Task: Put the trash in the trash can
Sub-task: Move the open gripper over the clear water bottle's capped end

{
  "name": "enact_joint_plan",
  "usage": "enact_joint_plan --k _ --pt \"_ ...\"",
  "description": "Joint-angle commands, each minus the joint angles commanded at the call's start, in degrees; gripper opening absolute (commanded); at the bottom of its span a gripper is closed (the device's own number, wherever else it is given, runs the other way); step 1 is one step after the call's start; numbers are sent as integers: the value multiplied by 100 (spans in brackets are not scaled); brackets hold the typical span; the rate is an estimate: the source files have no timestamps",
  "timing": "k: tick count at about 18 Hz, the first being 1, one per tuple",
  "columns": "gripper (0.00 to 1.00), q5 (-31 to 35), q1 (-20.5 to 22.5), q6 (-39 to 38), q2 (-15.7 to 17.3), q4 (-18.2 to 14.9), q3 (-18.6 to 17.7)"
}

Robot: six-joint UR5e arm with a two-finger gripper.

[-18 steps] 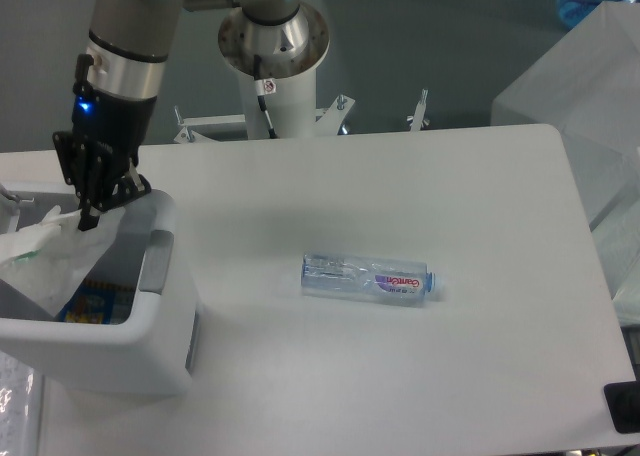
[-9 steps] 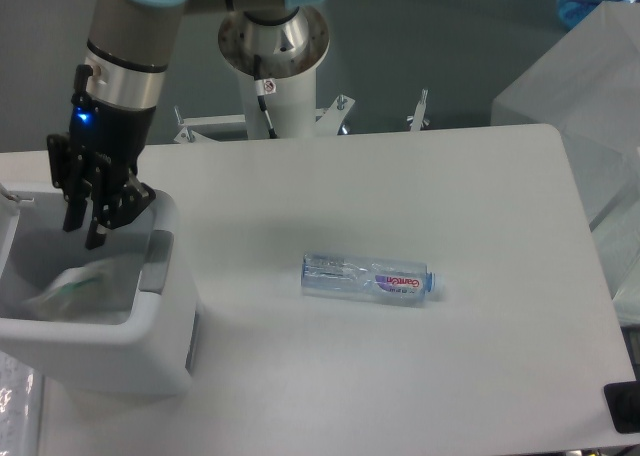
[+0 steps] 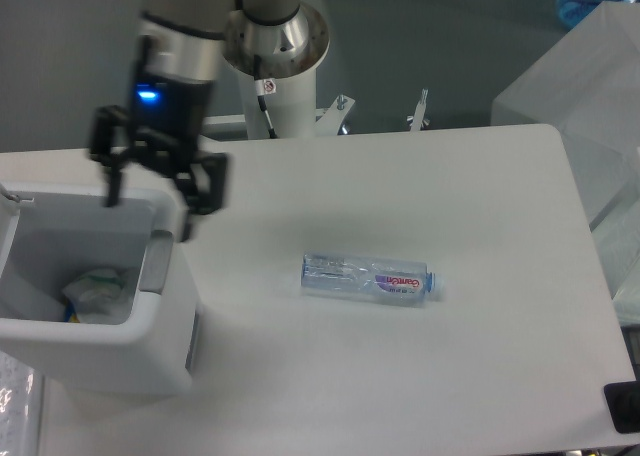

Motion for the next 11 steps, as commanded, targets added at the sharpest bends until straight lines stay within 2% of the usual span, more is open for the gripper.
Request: enact_joint_plan --k 2,6,9,11 --pt "100 -9 396 26 -35 131 -35" --pt "100 87 819 96 -236 237 -26" --pt "100 368 1091 403 -413 229 -44" --pt "100 395 1267 1033 -492 211 -96"
